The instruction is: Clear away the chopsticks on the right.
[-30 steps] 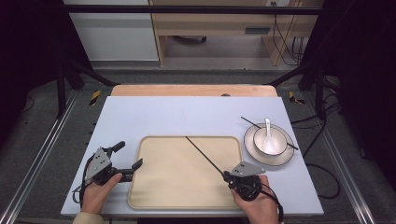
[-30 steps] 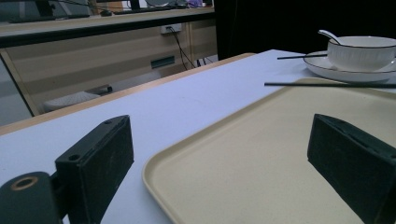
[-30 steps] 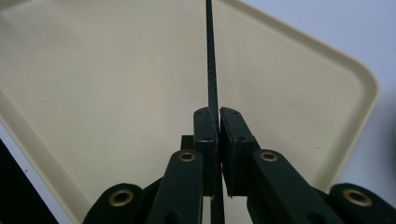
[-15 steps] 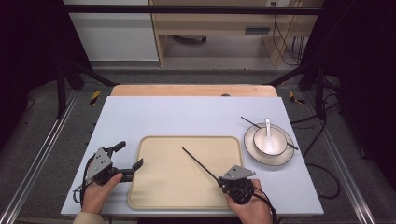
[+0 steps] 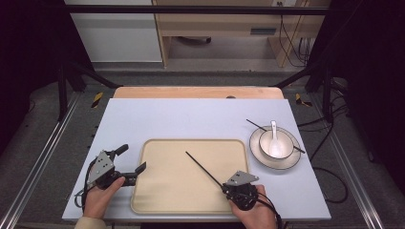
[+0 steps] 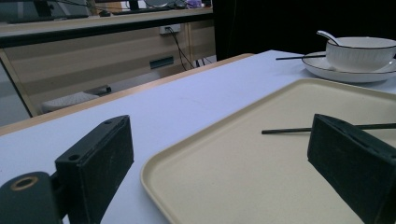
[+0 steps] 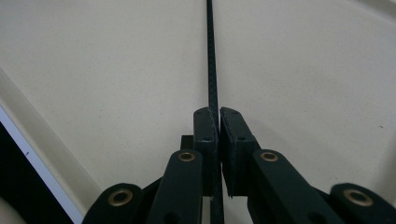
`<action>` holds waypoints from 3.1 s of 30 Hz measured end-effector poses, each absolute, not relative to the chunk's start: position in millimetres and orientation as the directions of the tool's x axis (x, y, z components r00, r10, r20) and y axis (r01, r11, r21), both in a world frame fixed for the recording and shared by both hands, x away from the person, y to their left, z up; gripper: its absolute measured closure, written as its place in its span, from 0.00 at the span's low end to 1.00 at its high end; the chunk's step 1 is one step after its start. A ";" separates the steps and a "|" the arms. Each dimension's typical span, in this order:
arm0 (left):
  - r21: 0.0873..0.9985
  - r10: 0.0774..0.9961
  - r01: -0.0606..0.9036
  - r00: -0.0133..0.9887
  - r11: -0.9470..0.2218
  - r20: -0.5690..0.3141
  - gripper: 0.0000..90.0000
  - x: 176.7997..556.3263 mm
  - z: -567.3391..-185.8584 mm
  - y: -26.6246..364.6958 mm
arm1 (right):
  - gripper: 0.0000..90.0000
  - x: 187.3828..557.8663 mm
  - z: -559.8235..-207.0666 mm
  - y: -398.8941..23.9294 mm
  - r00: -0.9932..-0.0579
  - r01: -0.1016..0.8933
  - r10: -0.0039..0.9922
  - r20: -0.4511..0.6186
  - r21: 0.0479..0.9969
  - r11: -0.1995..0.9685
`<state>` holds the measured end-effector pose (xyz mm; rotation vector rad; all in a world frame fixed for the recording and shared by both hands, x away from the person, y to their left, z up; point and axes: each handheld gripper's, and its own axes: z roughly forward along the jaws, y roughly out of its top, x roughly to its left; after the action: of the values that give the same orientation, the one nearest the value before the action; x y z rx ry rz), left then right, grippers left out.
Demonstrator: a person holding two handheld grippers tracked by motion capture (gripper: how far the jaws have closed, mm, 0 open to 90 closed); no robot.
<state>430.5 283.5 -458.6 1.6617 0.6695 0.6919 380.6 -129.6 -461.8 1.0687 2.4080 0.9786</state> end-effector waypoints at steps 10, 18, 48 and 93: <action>0.981 0.743 0.065 0.663 -0.181 0.093 0.08 430.4 -458.3 283.9 | 0.87 381.3 -463.3 -131.0 -0.658 0.526 0.753 -0.011 0.709 0.469; 0.981 0.744 0.066 0.662 -0.183 0.094 0.08 430.1 -458.6 284.4 | 0.72 378.8 -421.8 -165.2 -0.640 0.436 0.767 -0.032 0.808 0.397; 0.979 0.747 0.072 0.658 -0.191 0.098 0.08 430.5 -460.0 284.8 | 0.81 503.6 -431.2 -375.8 -0.482 0.559 0.872 -0.085 0.737 0.381; 0.979 0.747 0.069 0.656 -0.194 0.102 0.08 429.9 -459.3 284.8 | 0.95 408.2 -384.3 -273.8 -0.462 0.398 0.880 -0.111 0.861 0.318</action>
<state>429.9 284.8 -459.3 1.6744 0.6736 0.7039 408.2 -273.8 -384.3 1.1238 2.0031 1.0686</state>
